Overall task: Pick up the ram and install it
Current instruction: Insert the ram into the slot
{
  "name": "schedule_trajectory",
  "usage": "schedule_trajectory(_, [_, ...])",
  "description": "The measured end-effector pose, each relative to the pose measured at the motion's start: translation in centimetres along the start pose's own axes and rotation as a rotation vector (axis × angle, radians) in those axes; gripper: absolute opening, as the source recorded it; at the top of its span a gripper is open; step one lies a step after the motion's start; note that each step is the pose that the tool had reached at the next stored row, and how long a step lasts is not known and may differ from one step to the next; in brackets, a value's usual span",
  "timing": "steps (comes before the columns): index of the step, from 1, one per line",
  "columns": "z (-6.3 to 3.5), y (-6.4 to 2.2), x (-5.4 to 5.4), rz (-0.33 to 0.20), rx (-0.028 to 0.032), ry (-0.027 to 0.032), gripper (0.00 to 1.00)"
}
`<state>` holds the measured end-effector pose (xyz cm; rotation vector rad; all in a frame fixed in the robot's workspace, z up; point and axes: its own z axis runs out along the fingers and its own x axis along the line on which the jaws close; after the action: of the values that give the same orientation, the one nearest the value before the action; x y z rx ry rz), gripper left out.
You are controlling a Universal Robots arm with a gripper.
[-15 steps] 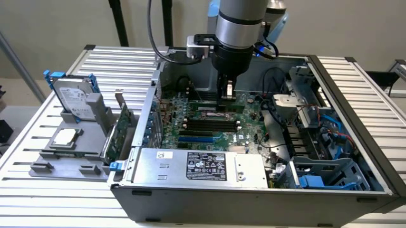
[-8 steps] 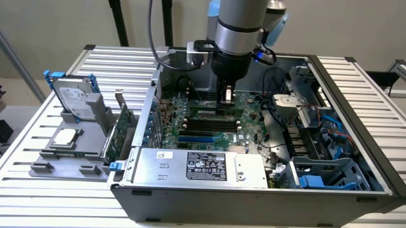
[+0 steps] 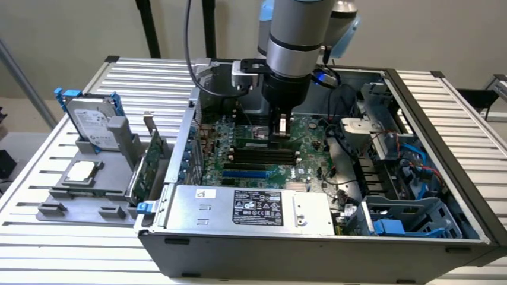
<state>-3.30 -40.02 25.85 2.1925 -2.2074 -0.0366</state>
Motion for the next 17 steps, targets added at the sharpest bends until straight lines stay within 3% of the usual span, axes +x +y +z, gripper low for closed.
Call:
schedule_trajectory(14, [2.55,0.22,0.0,0.000,0.0000,0.0001,0.14])
schedule_trajectory(17, [2.61,0.22,0.0,0.000,-0.0002,0.0023,0.14])
